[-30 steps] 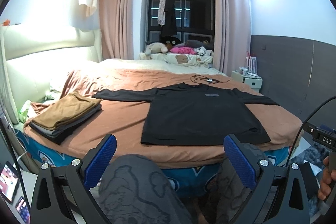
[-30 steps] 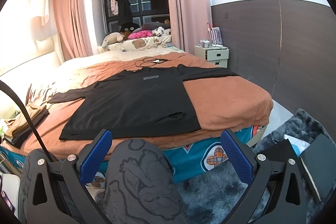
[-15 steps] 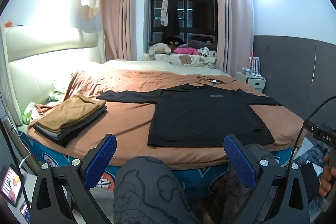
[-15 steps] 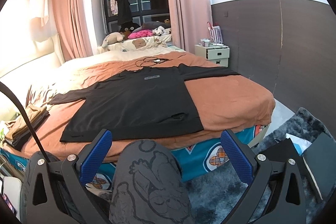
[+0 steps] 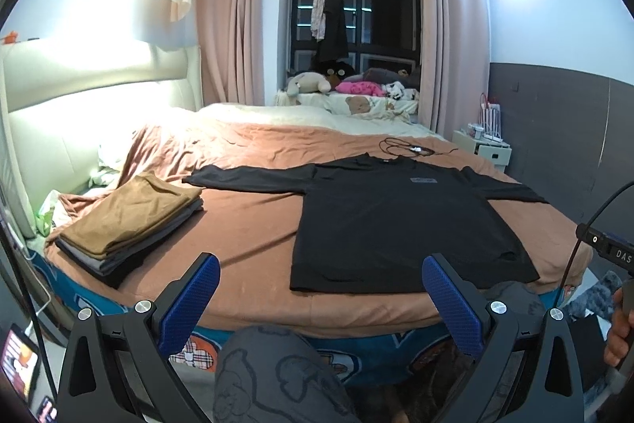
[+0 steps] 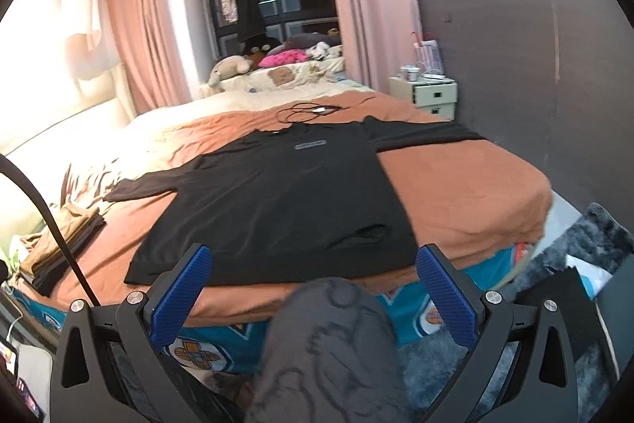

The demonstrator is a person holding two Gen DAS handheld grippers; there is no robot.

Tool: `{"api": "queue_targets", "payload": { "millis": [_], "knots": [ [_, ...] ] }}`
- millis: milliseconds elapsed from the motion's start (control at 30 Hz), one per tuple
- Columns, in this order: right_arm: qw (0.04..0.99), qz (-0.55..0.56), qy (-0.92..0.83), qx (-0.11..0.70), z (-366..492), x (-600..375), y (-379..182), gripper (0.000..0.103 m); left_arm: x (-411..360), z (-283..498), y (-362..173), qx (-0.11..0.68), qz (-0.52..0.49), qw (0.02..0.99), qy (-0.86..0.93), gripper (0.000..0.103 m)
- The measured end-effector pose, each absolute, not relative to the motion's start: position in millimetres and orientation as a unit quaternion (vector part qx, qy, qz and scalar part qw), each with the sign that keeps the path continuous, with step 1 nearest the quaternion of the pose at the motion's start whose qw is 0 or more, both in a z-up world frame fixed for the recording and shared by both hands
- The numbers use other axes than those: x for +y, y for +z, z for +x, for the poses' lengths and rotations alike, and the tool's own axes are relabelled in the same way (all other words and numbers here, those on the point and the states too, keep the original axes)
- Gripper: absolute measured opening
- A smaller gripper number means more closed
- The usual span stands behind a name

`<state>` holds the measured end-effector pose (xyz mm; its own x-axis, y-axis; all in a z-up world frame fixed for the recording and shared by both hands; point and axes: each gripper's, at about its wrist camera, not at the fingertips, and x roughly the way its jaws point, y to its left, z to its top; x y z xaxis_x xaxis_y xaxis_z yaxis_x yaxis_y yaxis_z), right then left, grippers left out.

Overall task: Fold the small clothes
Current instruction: 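Move both grippers down toward the black T-shirt lying flat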

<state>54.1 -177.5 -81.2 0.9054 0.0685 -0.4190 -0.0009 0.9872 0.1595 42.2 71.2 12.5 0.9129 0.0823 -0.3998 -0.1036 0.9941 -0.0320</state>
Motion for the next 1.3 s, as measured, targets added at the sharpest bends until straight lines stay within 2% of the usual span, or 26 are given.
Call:
{"api": "queue_targets", "payload": {
  "millis": [800, 1300],
  "knots": [
    [0.960, 0.064, 0.018, 0.271, 188, -153, -66, 0.103, 145, 163, -5, 0.248, -0.058, 0.964, 0.073, 0.103],
    [0.953, 0.023, 0.050, 0.299, 268, -123, -22, 0.103, 186, 227, 8, 0.257, -0.071, 0.960, 0.086, 0.103]
  ]
}}
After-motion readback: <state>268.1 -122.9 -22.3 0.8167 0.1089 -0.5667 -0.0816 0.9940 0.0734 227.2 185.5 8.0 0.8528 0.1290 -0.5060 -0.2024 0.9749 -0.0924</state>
